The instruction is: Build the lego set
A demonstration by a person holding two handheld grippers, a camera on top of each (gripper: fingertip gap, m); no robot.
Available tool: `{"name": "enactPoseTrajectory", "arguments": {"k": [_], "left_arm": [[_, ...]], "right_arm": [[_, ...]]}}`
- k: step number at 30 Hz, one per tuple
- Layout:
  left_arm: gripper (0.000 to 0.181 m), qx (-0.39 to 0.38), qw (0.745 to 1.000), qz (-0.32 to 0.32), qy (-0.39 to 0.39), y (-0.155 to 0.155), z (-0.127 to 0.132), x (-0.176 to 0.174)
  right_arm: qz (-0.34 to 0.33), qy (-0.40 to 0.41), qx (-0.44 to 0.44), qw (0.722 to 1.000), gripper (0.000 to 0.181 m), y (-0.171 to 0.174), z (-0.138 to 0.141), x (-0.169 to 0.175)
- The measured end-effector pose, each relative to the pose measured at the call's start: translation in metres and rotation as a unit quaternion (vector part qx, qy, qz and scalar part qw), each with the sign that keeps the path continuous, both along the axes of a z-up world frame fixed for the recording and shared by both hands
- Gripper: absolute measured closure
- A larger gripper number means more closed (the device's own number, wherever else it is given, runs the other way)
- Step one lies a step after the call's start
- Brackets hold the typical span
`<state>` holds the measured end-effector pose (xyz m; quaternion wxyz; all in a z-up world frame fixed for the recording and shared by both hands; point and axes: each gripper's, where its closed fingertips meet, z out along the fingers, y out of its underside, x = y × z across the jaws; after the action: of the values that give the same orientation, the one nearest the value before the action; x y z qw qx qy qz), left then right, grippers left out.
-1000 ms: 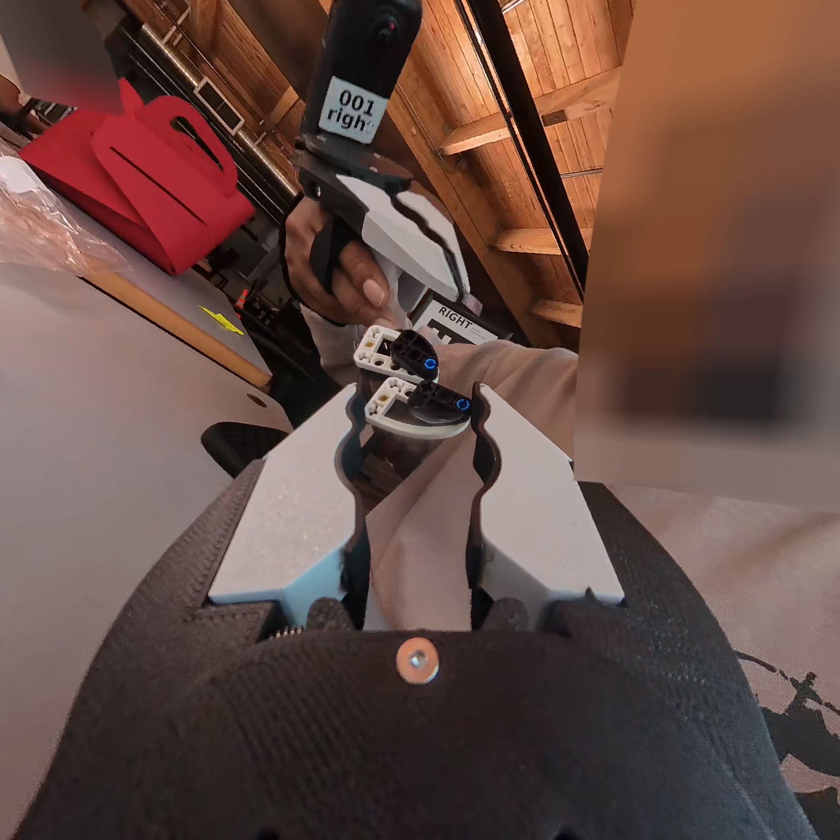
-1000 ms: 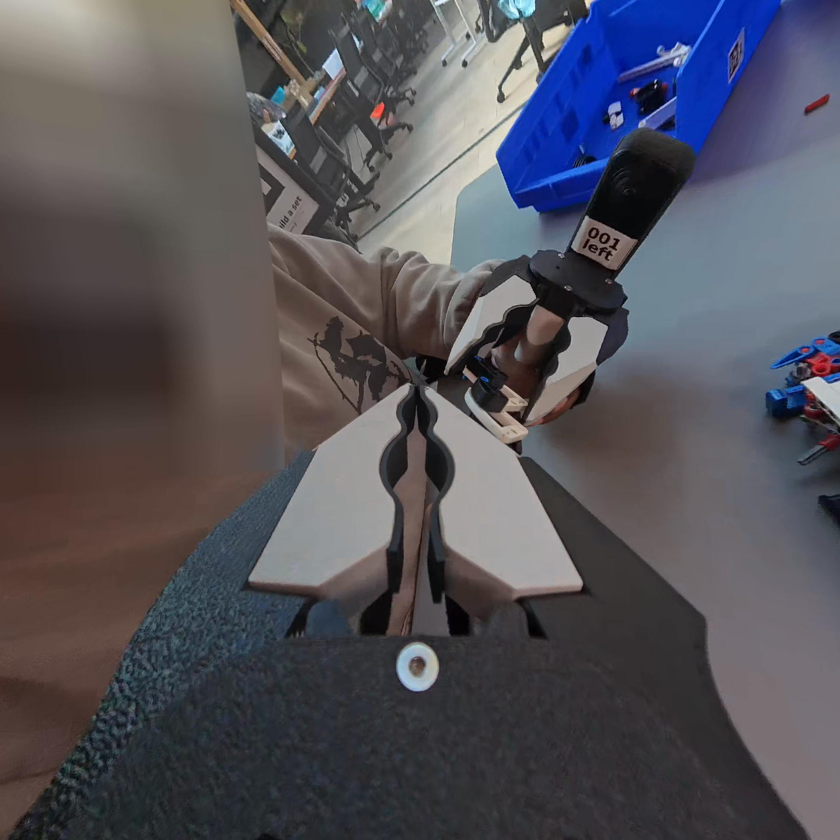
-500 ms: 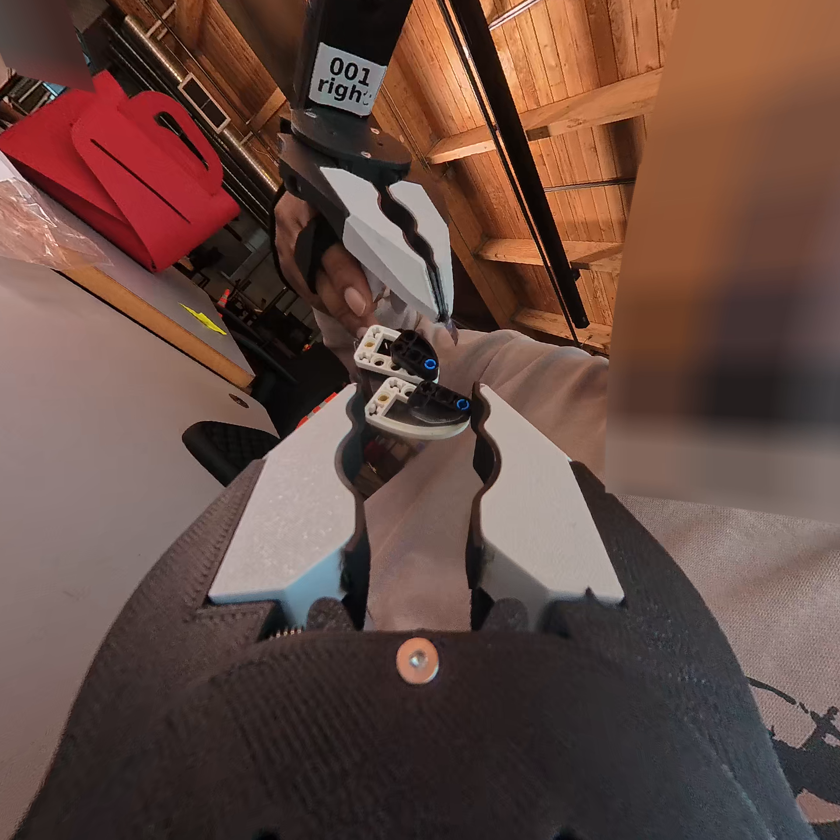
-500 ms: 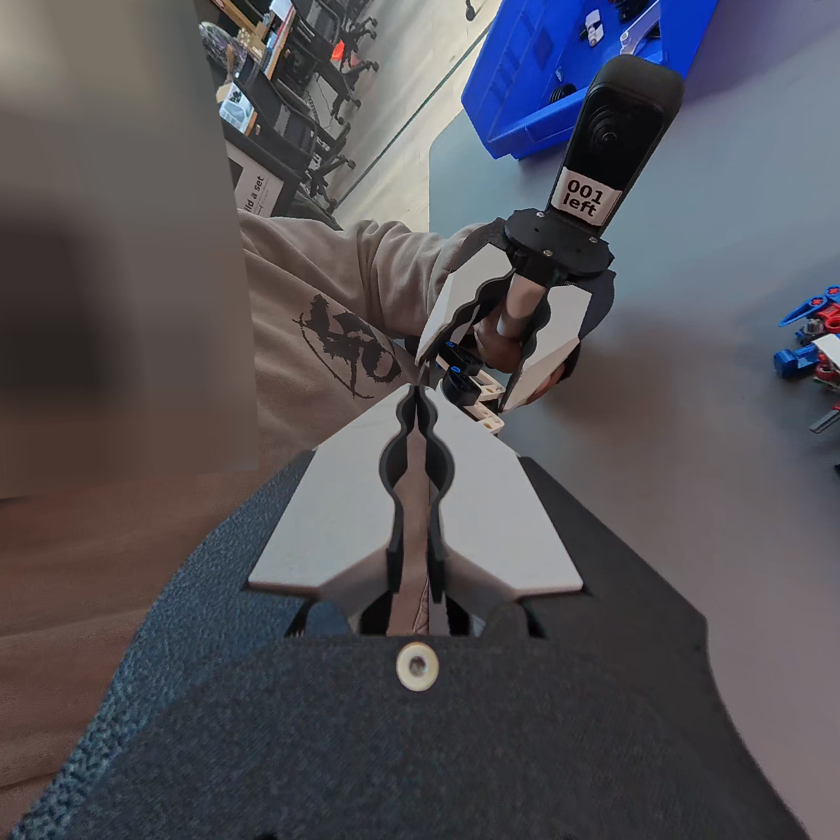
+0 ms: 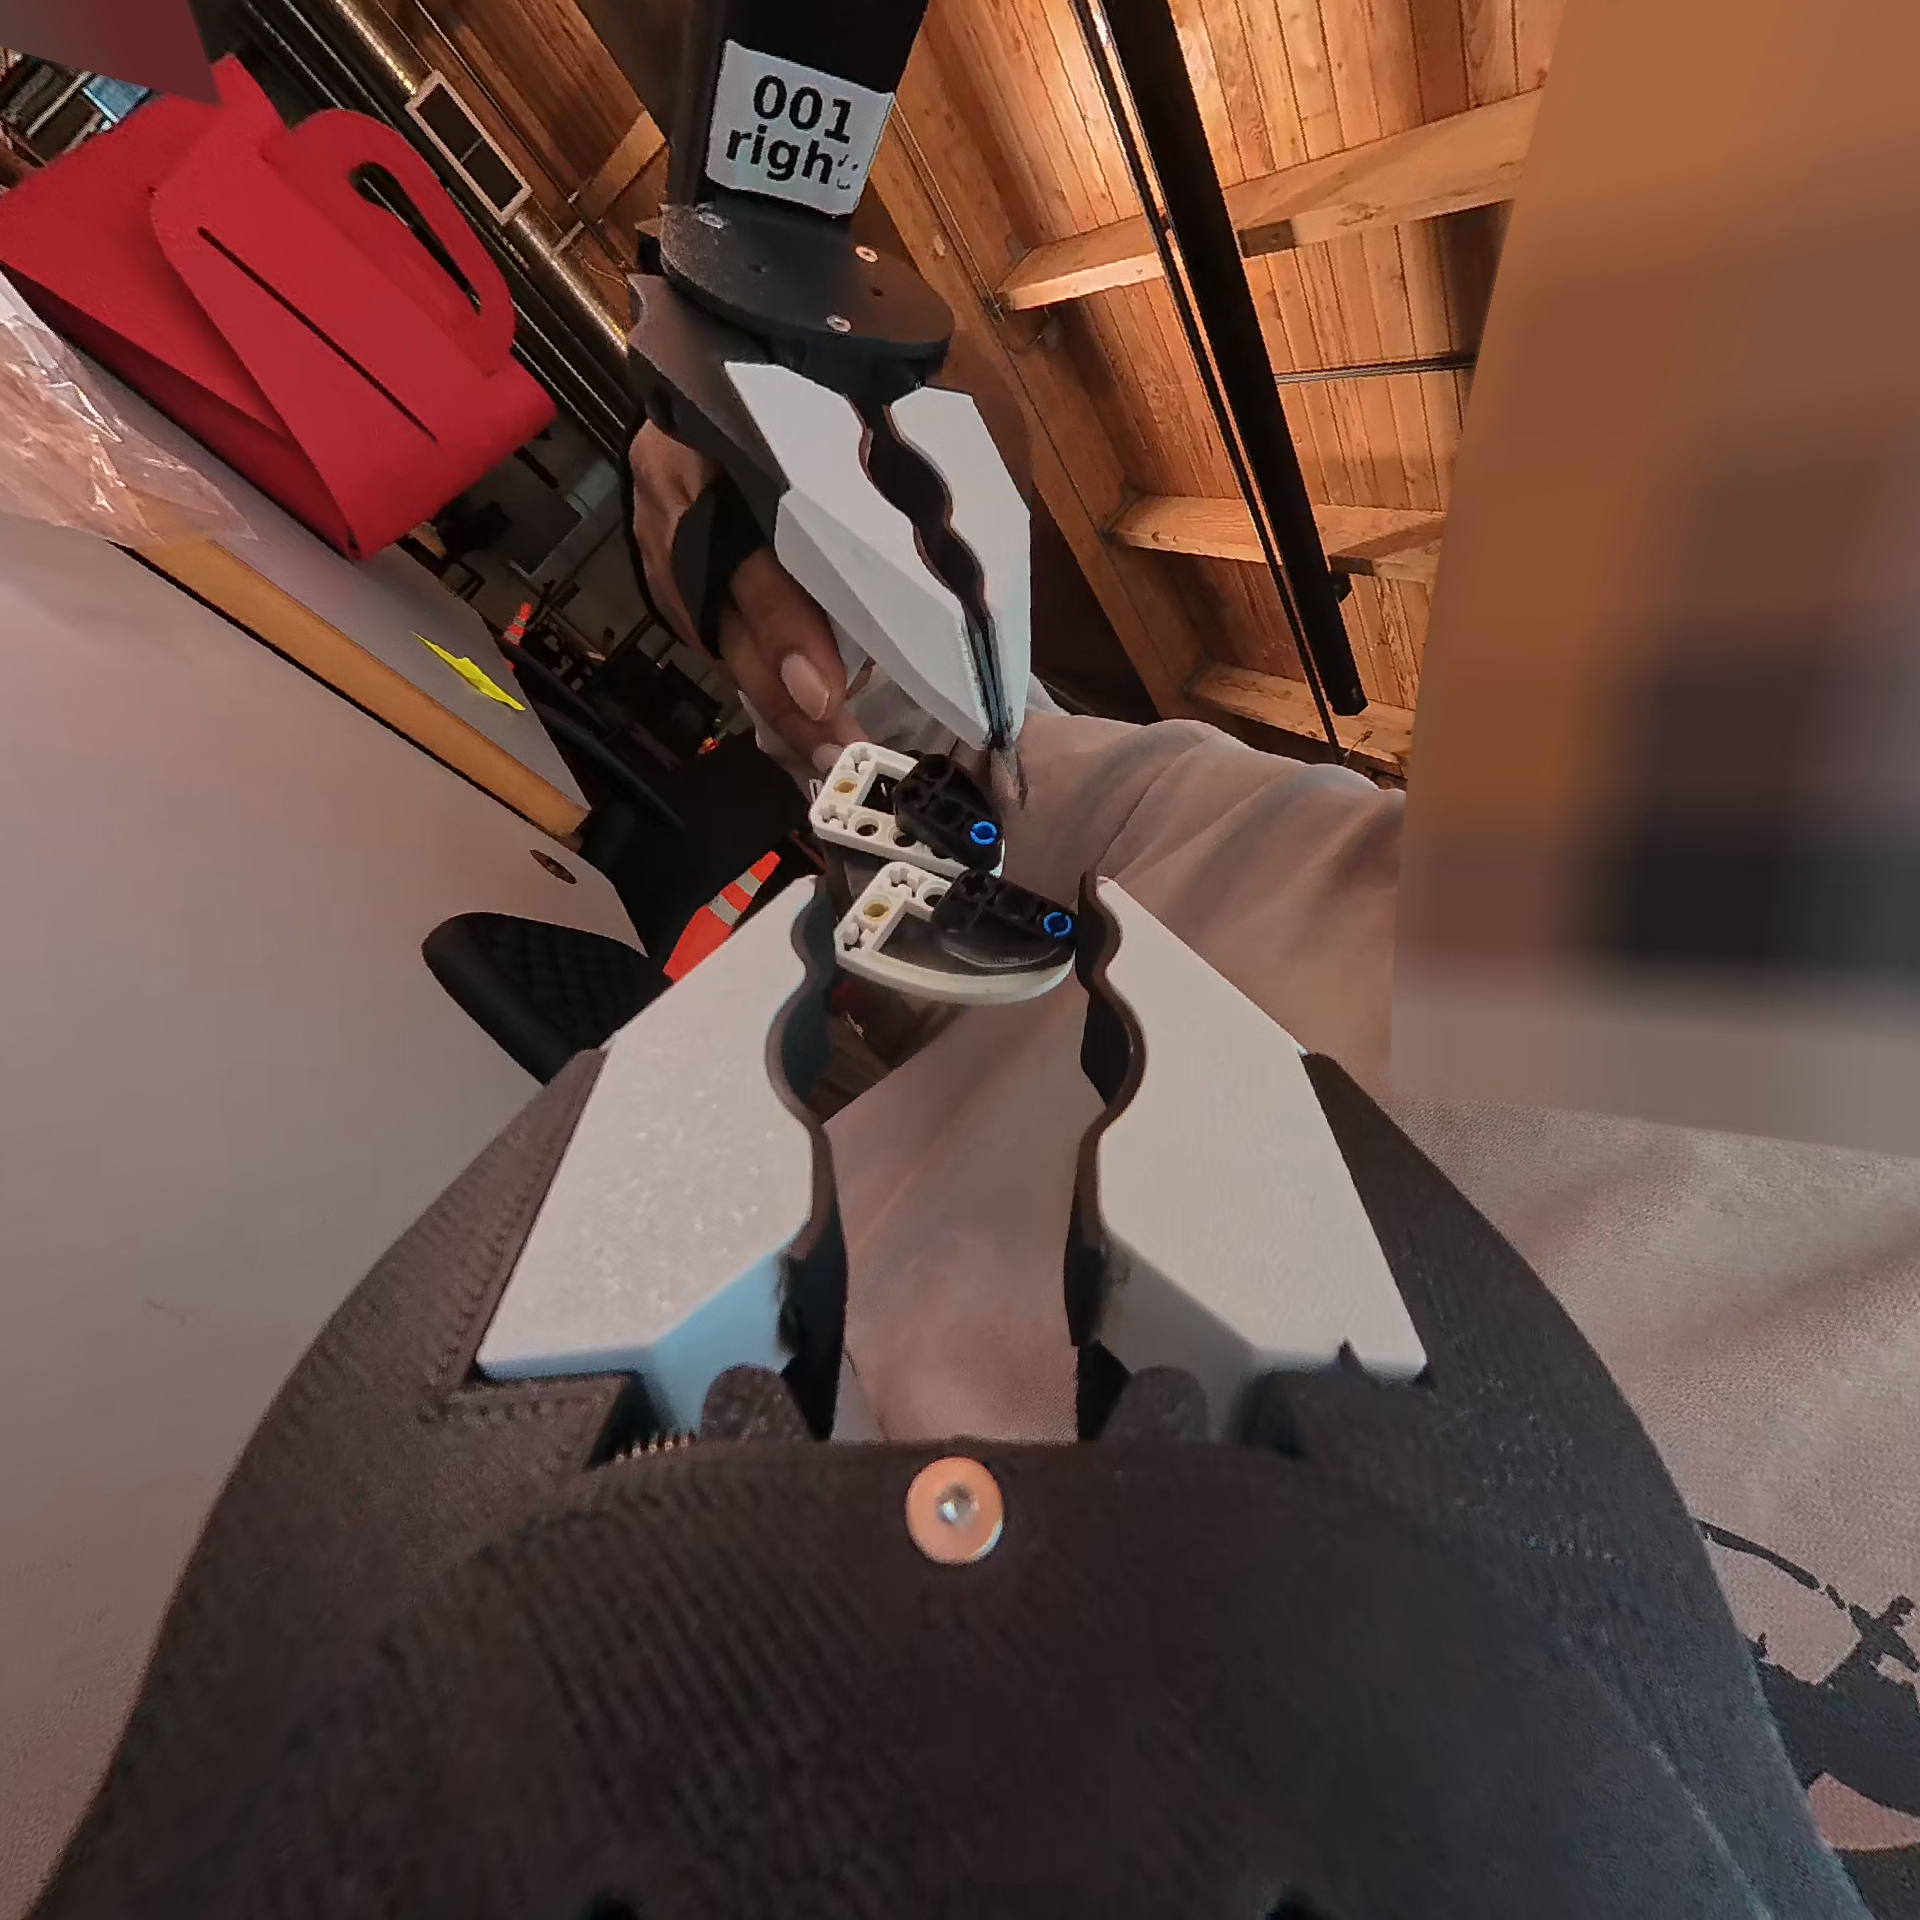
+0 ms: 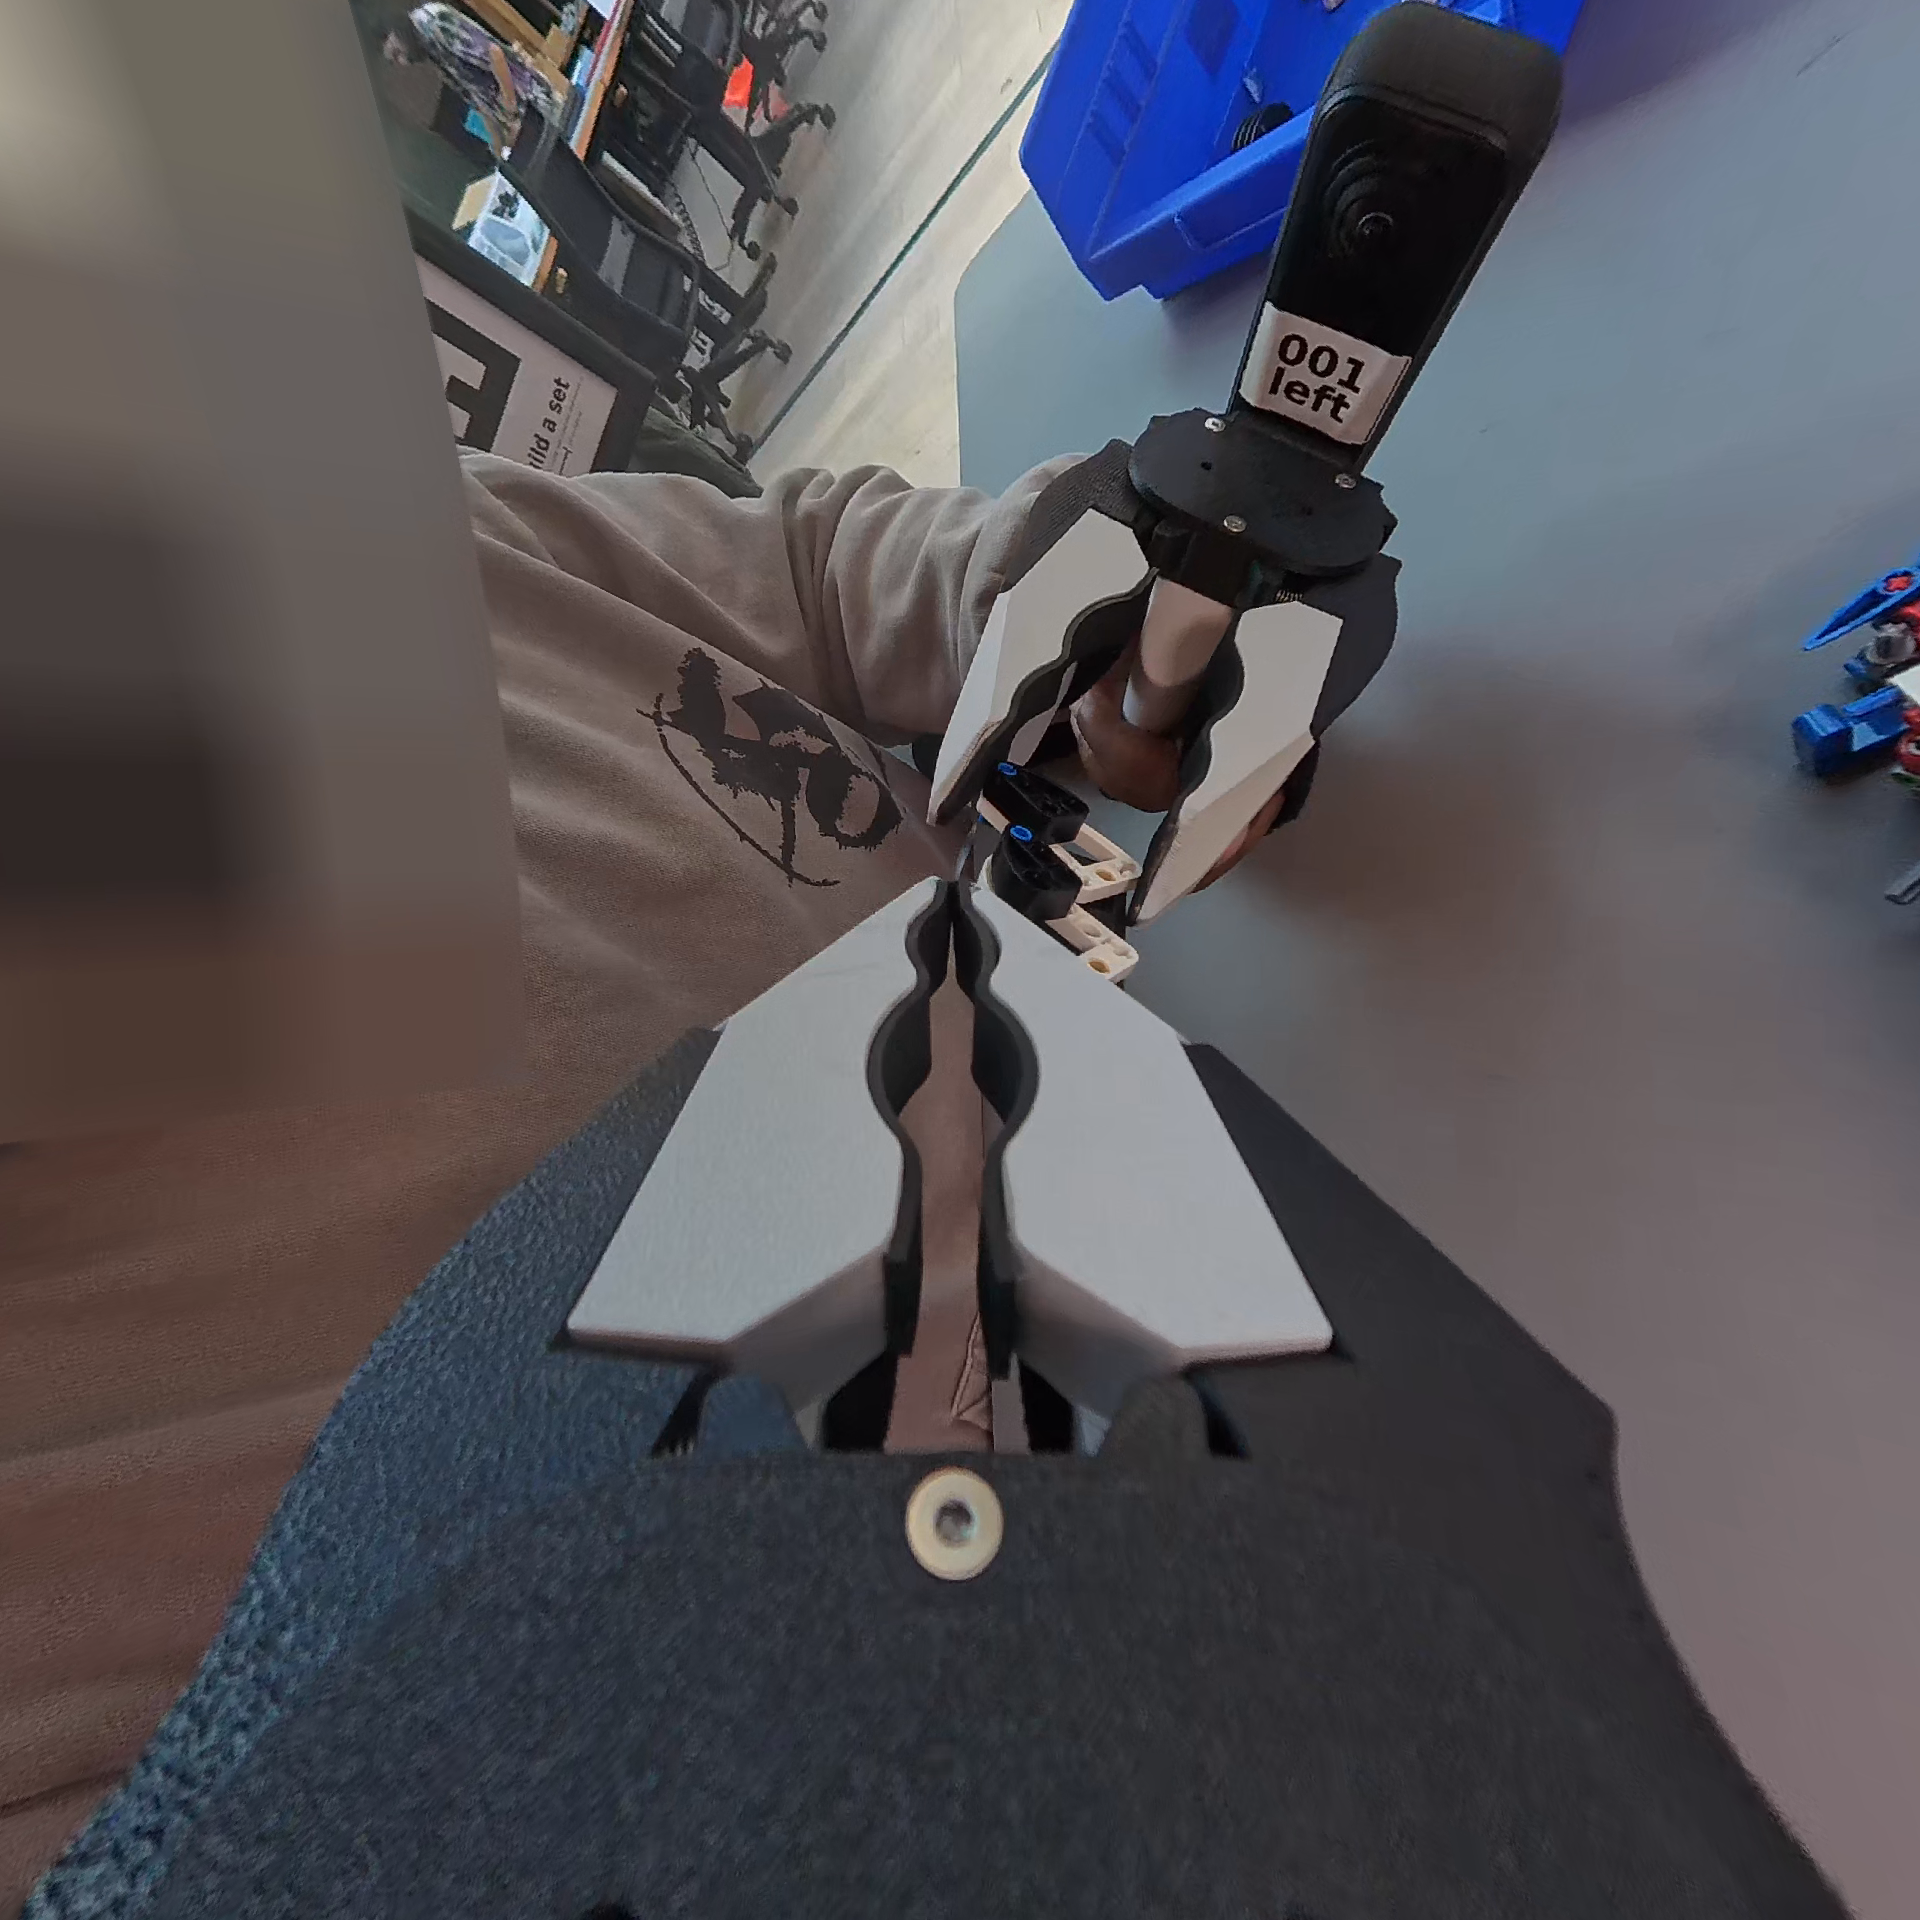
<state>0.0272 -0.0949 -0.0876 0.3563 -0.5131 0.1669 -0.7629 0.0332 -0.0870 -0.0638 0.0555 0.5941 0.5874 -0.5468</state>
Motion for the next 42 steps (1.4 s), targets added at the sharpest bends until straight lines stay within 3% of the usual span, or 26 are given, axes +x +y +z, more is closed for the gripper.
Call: {"name": "enactPoseTrajectory", "arguments": {"k": [11,15,24,31,35,38,40,42], "left_arm": [[0.138,0.006,1.000,-0.003,0.024,-0.002,-0.006,0.004],[0.157,0.005,1.000,0.009,0.028,0.002,-0.007,0.002],[0.157,0.020,0.993,0.037,0.111,0.008,-0.026,0.002],[0.157,0.063,0.995,0.018,0.080,-0.004,-0.011,-0.005],[0.157,0.102,0.988,0.008,0.114,-0.013,-0.013,-0.004],[0.156,0.164,0.955,0.016,0.246,-0.016,-0.043,0.003],[0.156,0.216,0.905,0.019,0.366,-0.016,-0.079,0.005],[0.156,0.264,0.838,0.025,0.476,-0.011,-0.114,-0.006]], "right_arm": [[0.008,-0.019,-0.002,1.000,0.181,-0.005,-0.009,0.004],[0.008,-0.027,-0.003,1.000,0.181,-0.005,-0.011,0.005],[-0.011,-0.024,-0.018,0.999,0.181,-0.001,-0.018,0.011],[-0.026,0.022,-0.019,0.999,0.181,0.004,-0.012,0.015],[-0.040,0.050,-0.014,0.998,0.181,0.009,-0.015,0.018],[-0.058,0.058,-0.019,0.996,0.181,0.014,-0.024,0.022],[-0.072,0.064,-0.027,0.995,0.181,0.019,-0.029,0.024],[-0.084,0.069,-0.035,0.993,0.181,0.022,-0.035,0.025]]}}
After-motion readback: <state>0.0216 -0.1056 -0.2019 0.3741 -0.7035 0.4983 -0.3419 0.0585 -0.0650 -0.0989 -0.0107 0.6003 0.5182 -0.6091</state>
